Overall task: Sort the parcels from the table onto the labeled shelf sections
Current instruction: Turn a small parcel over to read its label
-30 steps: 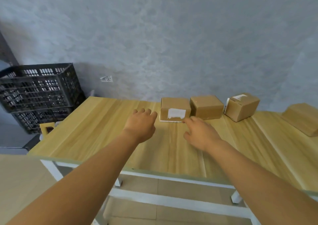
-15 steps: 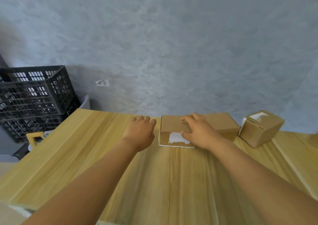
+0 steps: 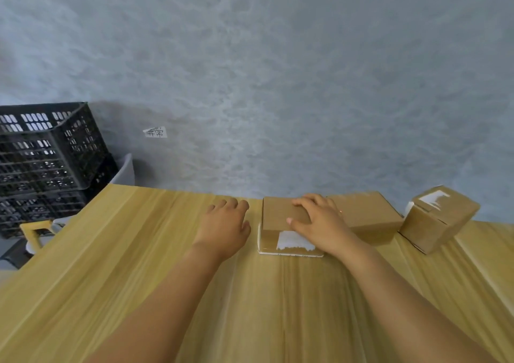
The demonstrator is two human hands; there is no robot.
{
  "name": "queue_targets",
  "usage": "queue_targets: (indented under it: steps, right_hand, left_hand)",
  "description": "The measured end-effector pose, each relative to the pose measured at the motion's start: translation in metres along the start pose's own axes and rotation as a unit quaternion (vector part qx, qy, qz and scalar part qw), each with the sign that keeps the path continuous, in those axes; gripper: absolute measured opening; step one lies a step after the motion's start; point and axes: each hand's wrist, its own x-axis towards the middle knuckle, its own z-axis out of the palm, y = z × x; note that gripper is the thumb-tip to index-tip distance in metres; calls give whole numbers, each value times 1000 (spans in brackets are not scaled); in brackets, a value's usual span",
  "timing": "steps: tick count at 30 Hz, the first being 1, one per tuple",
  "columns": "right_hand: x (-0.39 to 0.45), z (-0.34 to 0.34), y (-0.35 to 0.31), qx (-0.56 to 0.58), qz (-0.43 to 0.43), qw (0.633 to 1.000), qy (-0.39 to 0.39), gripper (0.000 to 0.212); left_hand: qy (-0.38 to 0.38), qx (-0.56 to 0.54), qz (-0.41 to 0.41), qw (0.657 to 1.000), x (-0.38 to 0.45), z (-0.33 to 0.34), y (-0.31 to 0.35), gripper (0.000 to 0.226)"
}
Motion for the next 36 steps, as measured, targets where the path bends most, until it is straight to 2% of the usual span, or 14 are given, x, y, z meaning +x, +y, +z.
queue_targets:
  steps: [4, 9, 12, 19, 26, 27, 30, 31, 36]
  right_hand:
    - [3, 6, -3, 32, 42, 998, 17, 56]
    - [3, 8, -5, 91, 176, 980, 23, 107]
    - [3, 5, -7, 119, 214, 970, 12, 117]
    - [-4, 0, -9, 196, 206, 959, -1, 101]
    - [-12, 8, -13, 291, 186, 938, 18, 93]
    - [-12, 10, -14, 308, 191, 932, 20, 88]
    - [-10, 17, -13, 363, 206, 909, 15, 48]
    - [-11, 19, -12, 381, 209, 901, 14, 42]
    - [-12, 18, -10, 432, 201, 879, 27, 50]
  left_hand:
    - [8, -3, 29, 1000, 5, 5, 2, 38]
    - [18, -55, 23, 998, 12, 6, -2, 39]
    - [9, -83, 26, 996, 16, 4, 2, 39]
    - [-19, -177, -1, 984, 25, -2, 11, 35]
    - [-18, -308, -67, 949, 14, -1, 8, 27]
    - [-10, -329, -73, 941, 12, 0, 8, 26]
    - [14, -376, -84, 923, 6, 3, 5, 24]
    - [17, -387, -83, 918, 4, 4, 5, 23]
    - [31, -440, -88, 893, -4, 6, 3, 21]
